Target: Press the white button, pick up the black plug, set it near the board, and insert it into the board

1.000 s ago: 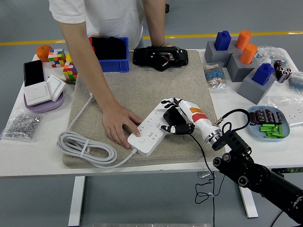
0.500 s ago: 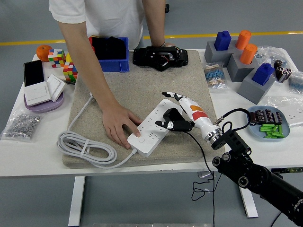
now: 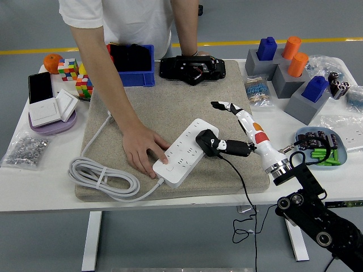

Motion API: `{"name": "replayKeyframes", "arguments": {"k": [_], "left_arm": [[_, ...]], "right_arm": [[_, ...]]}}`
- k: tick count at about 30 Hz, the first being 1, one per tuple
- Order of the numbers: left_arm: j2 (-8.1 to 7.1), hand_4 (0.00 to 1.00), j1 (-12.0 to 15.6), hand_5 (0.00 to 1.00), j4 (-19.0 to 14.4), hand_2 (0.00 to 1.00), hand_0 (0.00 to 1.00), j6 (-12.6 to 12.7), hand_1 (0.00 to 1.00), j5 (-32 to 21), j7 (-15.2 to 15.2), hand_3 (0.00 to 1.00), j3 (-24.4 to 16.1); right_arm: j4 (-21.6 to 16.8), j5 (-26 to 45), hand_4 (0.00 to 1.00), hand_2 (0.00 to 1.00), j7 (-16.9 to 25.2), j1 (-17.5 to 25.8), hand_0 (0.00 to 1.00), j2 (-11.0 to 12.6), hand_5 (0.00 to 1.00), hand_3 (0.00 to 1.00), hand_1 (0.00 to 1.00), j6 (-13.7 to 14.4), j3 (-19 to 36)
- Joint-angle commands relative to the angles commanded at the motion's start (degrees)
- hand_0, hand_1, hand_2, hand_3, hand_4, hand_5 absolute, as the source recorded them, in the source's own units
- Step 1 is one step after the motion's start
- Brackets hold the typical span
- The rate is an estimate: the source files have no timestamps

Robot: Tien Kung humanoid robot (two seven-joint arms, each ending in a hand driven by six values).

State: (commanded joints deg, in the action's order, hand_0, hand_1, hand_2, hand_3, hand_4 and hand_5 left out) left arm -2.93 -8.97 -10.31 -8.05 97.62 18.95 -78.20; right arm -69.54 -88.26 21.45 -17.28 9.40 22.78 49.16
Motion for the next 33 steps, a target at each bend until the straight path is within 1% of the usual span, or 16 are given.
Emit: {"name": "replayKeyframes", "arguments": {"k": [2, 3, 8, 9, 14, 15, 20, 21, 26, 27, 32, 33], "left_arm": [[0.0, 0.56, 0.02, 0.171, 0.0, 0.642, 0.693, 0.03, 0.666, 0.03, 0.0, 0.647, -0.07], [0.0, 0.56, 0.05, 0.171, 0.0, 0.642, 0.691, 0.03, 0.666, 0.11, 0.04, 0.647, -0.14], [-0.07, 0.56, 0.17, 0.171, 0.0, 0.642, 0.691, 0.01, 0.666, 0.6, 0.12, 0.647, -0.41], [-0.09, 0.56, 0.15, 0.172, 0.0, 0.642, 0.691, 0.01, 0.666, 0.55, 0.08, 0.647, -0.32], [-0.23, 0.56, -0.09, 0.172, 0.0, 0.642, 0.691, -0.04, 0.666, 0.44, -0.07, 0.647, 0.06], [-0.24, 0.56, -0.11, 0.172, 0.0, 0.642, 0.693, -0.04, 0.666, 0.46, -0.09, 0.647, 0.07], [-0.38, 0.56, -0.06, 0.172, 0.0, 0.642, 0.693, -0.16, 0.666, 1.02, -0.06, 0.647, 0.0], [-0.4, 0.561, -0.08, 0.173, 0.0, 0.641, 0.69, -0.17, 0.665, 1.07, -0.07, 0.645, 0.04], [-0.48, 0.561, -0.33, 0.173, 0.0, 0.641, 0.69, -0.24, 0.665, 1.0, -0.15, 0.645, 0.42], [-0.49, 0.56, -0.36, 0.172, 0.0, 0.641, 0.69, -0.27, 0.666, 1.13, -0.13, 0.647, 0.39], [-0.55, 0.56, -0.41, 0.172, 0.0, 0.641, 0.69, -0.32, 0.666, 1.15, -0.18, 0.647, 0.55], [-0.56, 0.56, -0.38, 0.173, 0.0, 0.641, 0.691, -0.32, 0.666, 1.15, -0.18, 0.647, 0.55]], "right_arm": [[-1.64, -0.6, 0.917, 0.612, -0.42, 1.76, 0.71, 1.07, 0.25, 0.739, 0.627, -0.08, 0.36], [-2.17, -0.83, 0.661, 0.369, -0.63, 2.53, 0.512, 1.47, 0.113, 0.612, 0.359, -0.17, 0.44], [-3.0, -1.61, 0.661, 0.369, -1.03, 5.0, 0.512, 2.23, 0.113, 0.612, 0.359, 0.04, -0.35], [-2.99, -1.83, 0.633, 0.436, -1.19, 5.41, 0.544, 2.25, 0.053, 0.594, 0.455, 0.02, -0.56], [-2.27, -2.2, 0.633, 0.436, -1.74, 6.34, 0.544, 2.08, 0.053, 0.594, 0.455, 0.04, -1.97], [-2.17, -2.27, 0.659, 0.572, -1.84, 6.36, 0.764, 2.05, 0.045, 0.606, 0.661, 0.02, -2.19], [-1.29, -3.8, 0.659, 0.572, -3.16, 5.96, 0.764, 1.33, 0.045, 0.606, 0.661, -0.19, -3.64], [-1.09, -4.05, 0.695, 0.71, -3.35, 5.81, 0.854, 1.19, 0.05, 0.633, 0.769, -0.26, -3.84], [0.07, -4.48, 0.695, 0.71, -4.01, 4.82, 0.854, 0.55, 0.05, 0.633, 0.769, -0.52, -4.61], [0.27, -4.48, 0.713, 0.735, -4.04, 4.59, 0.875, 0.4, 0.055, 0.657, 0.803, -0.54, -4.63], [0.64, -4.45, 0.713, 0.735, -3.95, 3.88, 0.875, -0.13, 0.055, 0.657, 0.803, -0.57, -4.6], [0.61, -4.43, 0.724, 0.743, -3.93, 3.85, 0.879, -0.17, 0.07, 0.663, 0.803, -0.59, -4.61]]}}
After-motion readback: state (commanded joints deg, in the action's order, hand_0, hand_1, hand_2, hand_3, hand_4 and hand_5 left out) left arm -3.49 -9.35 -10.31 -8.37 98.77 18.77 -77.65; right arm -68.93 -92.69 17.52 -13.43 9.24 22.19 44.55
